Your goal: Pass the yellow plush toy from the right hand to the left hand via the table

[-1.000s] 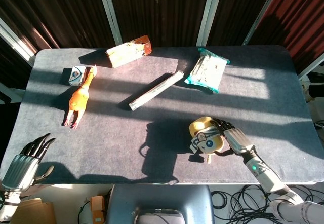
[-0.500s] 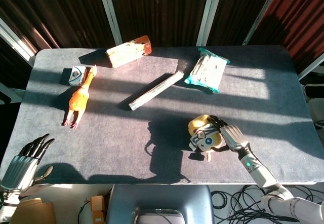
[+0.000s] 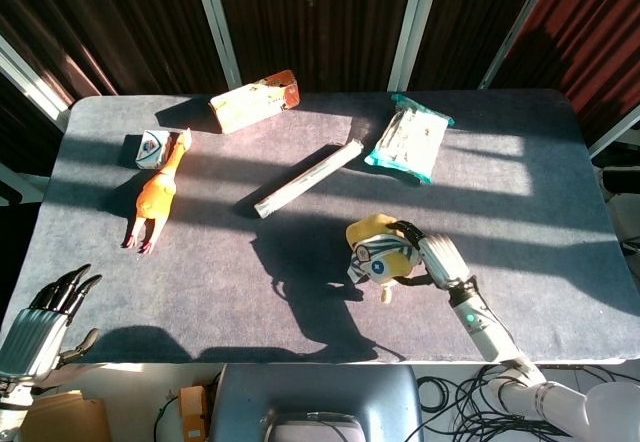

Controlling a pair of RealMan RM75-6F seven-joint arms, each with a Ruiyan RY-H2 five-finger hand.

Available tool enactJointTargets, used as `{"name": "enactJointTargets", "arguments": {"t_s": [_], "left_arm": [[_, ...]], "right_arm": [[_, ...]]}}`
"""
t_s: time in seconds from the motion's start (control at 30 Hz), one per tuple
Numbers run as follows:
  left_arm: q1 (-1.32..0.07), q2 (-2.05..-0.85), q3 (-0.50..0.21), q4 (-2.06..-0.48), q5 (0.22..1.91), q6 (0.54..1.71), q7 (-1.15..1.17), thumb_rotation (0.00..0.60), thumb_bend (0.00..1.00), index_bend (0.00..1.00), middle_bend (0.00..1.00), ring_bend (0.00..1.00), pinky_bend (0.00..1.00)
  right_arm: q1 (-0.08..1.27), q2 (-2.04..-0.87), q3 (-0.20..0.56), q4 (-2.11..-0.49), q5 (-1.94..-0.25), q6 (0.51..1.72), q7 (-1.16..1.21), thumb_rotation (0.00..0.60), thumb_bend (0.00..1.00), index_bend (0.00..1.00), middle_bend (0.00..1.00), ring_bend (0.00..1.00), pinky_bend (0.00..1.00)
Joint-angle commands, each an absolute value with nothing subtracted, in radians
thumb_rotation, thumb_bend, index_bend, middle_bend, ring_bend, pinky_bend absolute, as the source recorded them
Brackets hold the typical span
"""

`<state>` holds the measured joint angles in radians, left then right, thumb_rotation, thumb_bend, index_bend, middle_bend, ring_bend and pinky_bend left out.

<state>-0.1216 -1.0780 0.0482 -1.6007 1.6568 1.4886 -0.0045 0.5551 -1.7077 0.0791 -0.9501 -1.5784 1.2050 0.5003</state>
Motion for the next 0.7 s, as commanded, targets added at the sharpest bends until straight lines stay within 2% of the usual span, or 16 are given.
{"name": "enactJointTargets", "arguments": {"t_s": [0.03, 0.3, 0.47, 0.57, 0.7], "left_arm": [[-0.12, -1.077, 0.046, -1.602, 1.653, 1.49, -0.004, 0.6, 0.32, 0.16, 0.05, 0.09, 0.21], [-0.118, -1.079, 0.038, -1.603, 1.636, 1.488, 0.004, 0.6, 0.32, 0.17, 0.05, 0.09, 0.21], [-0.117, -1.076, 0.035, -1.601, 1.635, 1.49, -0.002, 0.6, 0.32, 0.17, 0.05, 0.1, 0.21], [-0.115, -1.074, 0.034, -1.6, 1.633, 1.494, -0.008, 0.6, 0.32, 0.17, 0.05, 0.1, 0.21], [-0.112, -1.07, 0.031, -1.601, 1.627, 1.496, -0.016, 0.6, 0.32, 0.17, 0.05, 0.1, 0.21]], "right_arm": [[0.603, -1.714, 0.09, -0.983, -1.596, 1.179, 0.586, 0.6, 0.41, 0.83, 0.57, 0.69, 1.0], [0.726, -1.774, 0.102, -0.993, -1.596, 1.04, 0.8, 0.6, 0.41, 0.83, 0.57, 0.69, 1.0], [0.796, -1.891, 0.134, -0.873, -1.556, 0.959, 0.827, 0.6, 0.41, 0.81, 0.57, 0.66, 0.96], [0.823, -1.942, 0.131, -0.812, -1.557, 0.938, 0.834, 0.6, 0.41, 0.7, 0.54, 0.55, 0.86], [0.825, -1.971, 0.107, -0.776, -1.574, 0.956, 0.817, 0.6, 0.37, 0.48, 0.37, 0.28, 0.7]]}}
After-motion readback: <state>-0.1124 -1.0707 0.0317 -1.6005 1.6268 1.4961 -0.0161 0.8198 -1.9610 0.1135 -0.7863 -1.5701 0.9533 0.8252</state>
